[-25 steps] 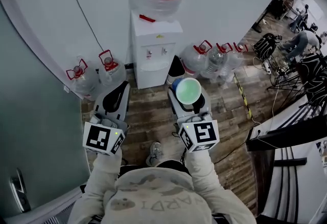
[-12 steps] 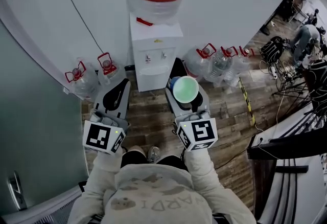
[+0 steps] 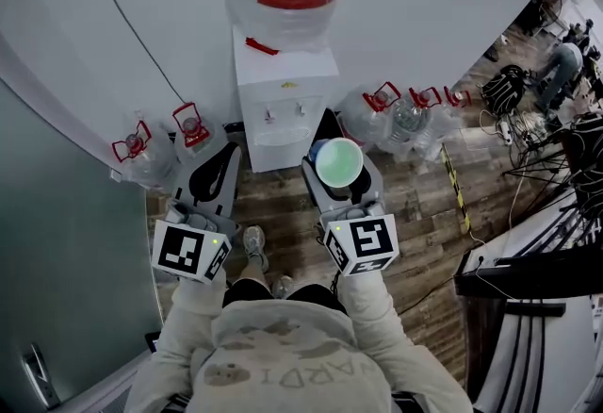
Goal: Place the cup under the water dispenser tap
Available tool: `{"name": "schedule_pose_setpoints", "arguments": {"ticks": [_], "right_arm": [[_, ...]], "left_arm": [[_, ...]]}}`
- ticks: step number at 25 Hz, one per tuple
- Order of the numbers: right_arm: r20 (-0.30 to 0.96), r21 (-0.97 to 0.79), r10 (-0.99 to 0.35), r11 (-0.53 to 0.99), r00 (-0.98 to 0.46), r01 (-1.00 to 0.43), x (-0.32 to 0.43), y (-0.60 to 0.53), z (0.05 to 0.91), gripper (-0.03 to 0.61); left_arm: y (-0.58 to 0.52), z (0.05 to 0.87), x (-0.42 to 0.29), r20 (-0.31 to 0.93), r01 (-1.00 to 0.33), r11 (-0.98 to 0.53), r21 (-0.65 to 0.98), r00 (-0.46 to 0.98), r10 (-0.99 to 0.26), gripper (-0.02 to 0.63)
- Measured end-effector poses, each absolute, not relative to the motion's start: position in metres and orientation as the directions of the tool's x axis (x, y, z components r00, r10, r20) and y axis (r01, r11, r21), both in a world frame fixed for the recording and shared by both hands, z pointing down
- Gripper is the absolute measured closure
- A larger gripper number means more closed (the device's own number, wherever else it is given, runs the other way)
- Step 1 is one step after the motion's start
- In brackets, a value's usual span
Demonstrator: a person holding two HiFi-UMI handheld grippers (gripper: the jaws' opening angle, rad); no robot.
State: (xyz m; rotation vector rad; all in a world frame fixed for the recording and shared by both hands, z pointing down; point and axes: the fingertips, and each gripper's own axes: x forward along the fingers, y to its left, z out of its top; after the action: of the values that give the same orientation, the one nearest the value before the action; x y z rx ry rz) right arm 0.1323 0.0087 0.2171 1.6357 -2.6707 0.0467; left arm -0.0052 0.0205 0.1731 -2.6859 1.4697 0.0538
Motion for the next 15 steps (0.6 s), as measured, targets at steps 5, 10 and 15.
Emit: {"name": "schedule_pose_setpoints", "arguments": {"ticks": [5, 10, 15], "right_arm": [[0.04, -0.026, -0.896, 0.441, -0.441, -0.897, 0.125, -0.039, 0.224, 0.279], [0.059, -0.029, -0.899, 0.433, -0.434, -0.901, 0.114, -0.089, 0.234, 0.279], [0.085, -0.042, -0.9, 0.425, -0.427, -0.904, 0.104, -0.135, 0.248, 0.279]], "left_arm": [[-0.029, 0.174, -0.009, -0.071, -0.828, -0.559, -0.053, 0.561, -0.825, 0.609], [-0.08, 0.178, -0.017, -0.069, -0.813, -0.58, -0.057, 0.582, -0.81, 0.609], [-0.128, 0.187, -0.024, -0.045, -0.799, -0.599, -0.051, 0.601, -0.798, 0.609]]}}
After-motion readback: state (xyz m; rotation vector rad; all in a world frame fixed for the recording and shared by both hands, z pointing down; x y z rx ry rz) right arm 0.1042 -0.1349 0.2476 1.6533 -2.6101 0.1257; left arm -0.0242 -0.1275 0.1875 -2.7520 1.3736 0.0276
